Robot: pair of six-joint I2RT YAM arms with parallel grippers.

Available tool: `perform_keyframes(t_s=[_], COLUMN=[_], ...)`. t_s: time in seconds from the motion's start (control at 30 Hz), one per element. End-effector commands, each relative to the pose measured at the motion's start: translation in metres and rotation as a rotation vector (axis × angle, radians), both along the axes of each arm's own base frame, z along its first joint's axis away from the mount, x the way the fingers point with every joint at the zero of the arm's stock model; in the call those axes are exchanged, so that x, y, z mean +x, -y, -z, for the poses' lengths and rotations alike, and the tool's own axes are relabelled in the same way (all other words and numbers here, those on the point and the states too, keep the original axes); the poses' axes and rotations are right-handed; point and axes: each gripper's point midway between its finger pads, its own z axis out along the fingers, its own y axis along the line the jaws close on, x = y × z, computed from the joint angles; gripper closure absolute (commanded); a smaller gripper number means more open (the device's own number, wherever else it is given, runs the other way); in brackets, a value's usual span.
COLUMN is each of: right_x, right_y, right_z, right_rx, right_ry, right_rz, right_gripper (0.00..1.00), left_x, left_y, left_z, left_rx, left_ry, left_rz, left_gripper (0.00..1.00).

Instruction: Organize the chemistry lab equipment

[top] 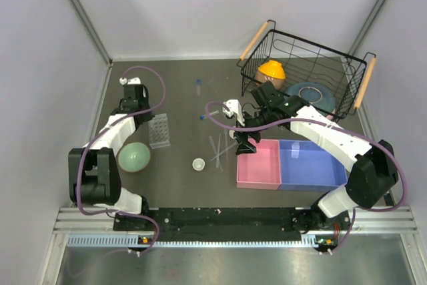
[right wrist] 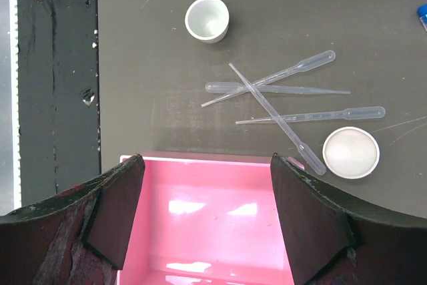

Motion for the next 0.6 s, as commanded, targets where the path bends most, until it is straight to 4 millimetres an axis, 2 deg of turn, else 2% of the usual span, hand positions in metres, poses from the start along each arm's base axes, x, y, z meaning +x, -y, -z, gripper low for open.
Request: perform_keyframes(t_s=[0.0,0.03,0.07,0.1,0.23,0.27,0.4,0.57], right_x=[0.004,0.005,0.004,0.004,0.005,0.004,0.005,0.009], right_y=[-0.006,-0.005,-0.006,-0.006,-0.006,-0.006,-0.006,-0.004], right_z=[-0.012,-0.011,-0.012,-0.011,-0.011,-0.011,-0.009,-0.008], right_rx=[0.053,0.051,0.052,0.051,0.051,0.051,0.046,0.031], right_ry=[0.028,0.027,0.028,0.027,0.026,0.027,0.027,0.044], right_rz=[-0.013,-0.010,-0.012,-0.012,-0.012,-0.012,-0.012,-0.001], right_gripper=[0.23,0.23,0.23,0.23,0.23,0.23,0.23,0.23], left_x=[0.008,0.008,0.007,0.007,0.006,0.006,0.004,0.001], left_y=[0.001,0.001,0.001,0.001,0.000,-0.001,-0.003,-0.004], left_z=[0.005,0.007,0.011,0.012,0.010,0.007,-0.007,-0.034], left_rx=[-0.004,-0.006,-0.006,-0.006,-0.003,0.000,0.002,0.007], left_ry=[-0.020,-0.030,-0.044,-0.051,-0.054,-0.048,-0.026,0.013], left_rz=[0.015,0.013,0.011,0.008,0.000,-0.001,-0.009,-0.018], left_gripper=[0.88,0.87,0.81,0.80,0.70,0.64,0.49,0.33])
